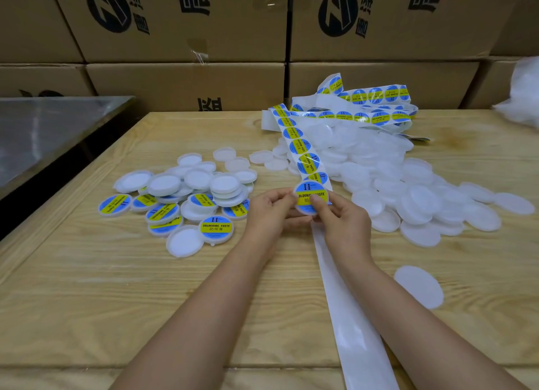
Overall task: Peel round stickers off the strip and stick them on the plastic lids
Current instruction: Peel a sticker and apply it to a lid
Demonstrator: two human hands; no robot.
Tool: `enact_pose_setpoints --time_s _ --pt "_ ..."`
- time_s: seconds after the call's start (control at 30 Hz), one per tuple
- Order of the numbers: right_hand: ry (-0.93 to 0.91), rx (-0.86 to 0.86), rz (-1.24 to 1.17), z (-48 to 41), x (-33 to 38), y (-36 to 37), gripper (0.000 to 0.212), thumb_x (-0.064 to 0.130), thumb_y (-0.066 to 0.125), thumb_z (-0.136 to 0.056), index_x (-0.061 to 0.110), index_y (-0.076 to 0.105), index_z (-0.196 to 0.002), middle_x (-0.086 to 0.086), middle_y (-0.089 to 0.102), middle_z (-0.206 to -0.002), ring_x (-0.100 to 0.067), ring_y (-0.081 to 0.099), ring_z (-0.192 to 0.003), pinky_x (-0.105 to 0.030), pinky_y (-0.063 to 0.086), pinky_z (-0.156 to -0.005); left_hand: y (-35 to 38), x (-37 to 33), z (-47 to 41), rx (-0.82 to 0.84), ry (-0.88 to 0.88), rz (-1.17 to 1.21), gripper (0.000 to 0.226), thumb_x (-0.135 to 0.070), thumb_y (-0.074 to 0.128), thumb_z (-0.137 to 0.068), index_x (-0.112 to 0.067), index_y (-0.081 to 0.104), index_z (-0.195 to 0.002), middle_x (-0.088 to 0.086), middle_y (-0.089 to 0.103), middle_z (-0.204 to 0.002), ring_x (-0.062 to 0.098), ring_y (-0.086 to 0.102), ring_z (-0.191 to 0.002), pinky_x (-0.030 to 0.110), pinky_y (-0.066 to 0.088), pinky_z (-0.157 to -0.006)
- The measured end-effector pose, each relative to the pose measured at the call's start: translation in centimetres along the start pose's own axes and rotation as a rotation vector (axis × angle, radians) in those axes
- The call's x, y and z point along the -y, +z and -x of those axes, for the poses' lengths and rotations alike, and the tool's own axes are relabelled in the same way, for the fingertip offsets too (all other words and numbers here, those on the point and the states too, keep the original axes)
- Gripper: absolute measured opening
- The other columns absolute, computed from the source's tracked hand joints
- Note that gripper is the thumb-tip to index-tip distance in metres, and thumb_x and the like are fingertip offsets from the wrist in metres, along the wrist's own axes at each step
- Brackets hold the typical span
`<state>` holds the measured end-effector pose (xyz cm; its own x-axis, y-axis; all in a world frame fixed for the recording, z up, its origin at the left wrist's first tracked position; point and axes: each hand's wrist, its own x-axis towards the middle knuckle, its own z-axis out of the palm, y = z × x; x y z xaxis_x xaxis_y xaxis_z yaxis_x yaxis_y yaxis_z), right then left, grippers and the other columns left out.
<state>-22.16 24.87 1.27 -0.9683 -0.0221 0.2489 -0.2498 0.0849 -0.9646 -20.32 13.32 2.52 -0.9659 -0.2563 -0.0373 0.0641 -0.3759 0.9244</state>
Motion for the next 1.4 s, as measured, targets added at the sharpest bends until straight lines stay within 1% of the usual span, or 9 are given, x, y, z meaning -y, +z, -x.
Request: enact_pose_setpoints --time_s 0.2,0.4,0.63,0.73,0.87,0.97,1.03,1.2,1.4 --pt "0.003 -0.097 0.07 -0.3 -0.6 -0.2 0.028 0.026 0.051 -0.096 0.016 0.074 -0.081 -0.002 0.071 -0.069 -0.012 0.063 -0.066 -0.022 0.046 -0.063 -0.1 -0.2 0.1 0.073 -0.031 -0.01 0.013 0.001 0.049 -0.093 -0.003 0.06 -0.089 0.008 0.072 -0.071 0.021 0.071 -0.063 0.025 0.057 -0.056" --pt "0.021 -0.136 0.095 -0.4 -0.8 -0.2 0.042 0.037 0.052 -0.094 0.006 0.068 -0.07 -0.013 0.065 -0.061 -0.033 0.062 -0.069 -0.034 0.047 -0.063 -0.3 -0.1 0.3 0.133 0.035 -0.094 0.014 0.001 0.048 -0.094 -0.003 0.06 -0.088 0.008 0.071 -0.066 0.022 0.07 -0.058 0.025 0.058 -0.056" --pt "0.048 -0.111 0.075 -0.4 -0.4 0.0 0.048 0.045 0.056 -0.089 0.004 0.068 -0.07 -0.018 0.066 -0.067 -0.037 0.062 -0.073 -0.042 0.049 -0.067 -0.5 0.0 0.3 0.172 0.113 -0.118 0.009 0.004 0.054 -0.089 -0.001 0.062 -0.089 0.008 0.071 -0.07 0.021 0.069 -0.063 0.03 0.059 -0.061" --pt "0.039 -0.084 0.08 -0.3 -0.2 0.1 0.048 0.046 0.06 -0.086 0.001 0.066 -0.07 -0.018 0.067 -0.068 -0.033 0.063 -0.07 -0.039 0.049 -0.065 -0.4 0.1 0.2 0.168 0.131 -0.114 0.009 0.003 0.057 -0.088 -0.001 0.065 -0.091 0.01 0.071 -0.073 0.021 0.069 -0.065 0.03 0.059 -0.061" --pt "0.05 -0.022 0.031 -0.1 -0.1 0.2 0.035 0.039 0.067 -0.083 0.008 0.064 -0.068 0.003 0.063 -0.056 -0.009 0.056 -0.054 -0.025 0.043 -0.056 -0.5 0.1 0.2 0.167 0.111 -0.069 0.012 -0.007 0.058 -0.088 -0.011 0.069 -0.089 0.005 0.073 -0.072 0.016 0.07 -0.065 0.024 0.056 -0.058" --pt "0.025 0.04 -0.001 0.0 -0.2 0.2 0.019 0.032 0.069 -0.083 0.017 0.068 -0.072 0.006 0.068 -0.065 -0.005 0.061 -0.062 -0.022 0.044 -0.062 -0.8 0.1 -0.1 0.153 0.077 -0.033 0.013 -0.012 0.056 -0.09 -0.011 0.069 -0.091 0.006 0.073 -0.074 0.017 0.07 -0.067 0.023 0.056 -0.059" --pt "0.004 0.058 0.02 0.0 -0.3 0.2 0.013 0.029 0.068 -0.084 0.017 0.072 -0.081 0.002 0.072 -0.073 -0.012 0.065 -0.071 -0.031 0.048 -0.068 -1.0 0.0 -0.3 0.133 0.05 0.004 0.015 -0.011 0.052 -0.093 -0.008 0.067 -0.093 0.007 0.073 -0.076 0.017 0.07 -0.067 0.022 0.056 -0.058" --pt "-0.051 0.057 0.101 -0.1 -0.8 0.2 0.031 0.029 0.057 -0.092 0.002 0.07 -0.084 -0.017 0.069 -0.075 -0.032 0.061 -0.077 -0.039 0.048 -0.073 -1.3 -0.3 -0.8 0.093 0.019 0.031 0.019 -0.01 0.047 -0.096 -0.007 0.065 -0.092 0.003 0.072 -0.072 0.013 0.068 -0.062 0.021 0.055 -0.054" --pt "0.003 0.049 0.089 0.0 -0.4 -0.1 0.036 0.031 0.051 -0.096 0.013 0.076 -0.077 -0.001 0.067 -0.065 -0.007 0.052 -0.062 -0.023 0.04 -0.064 -1.4 -0.1 -1.0 0.085 0.078 -0.1 0.021 -0.01 0.046 -0.097 -0.01 0.066 -0.098 0.001 0.072 -0.075 0.013 0.068 -0.066 0.021 0.053 -0.055"
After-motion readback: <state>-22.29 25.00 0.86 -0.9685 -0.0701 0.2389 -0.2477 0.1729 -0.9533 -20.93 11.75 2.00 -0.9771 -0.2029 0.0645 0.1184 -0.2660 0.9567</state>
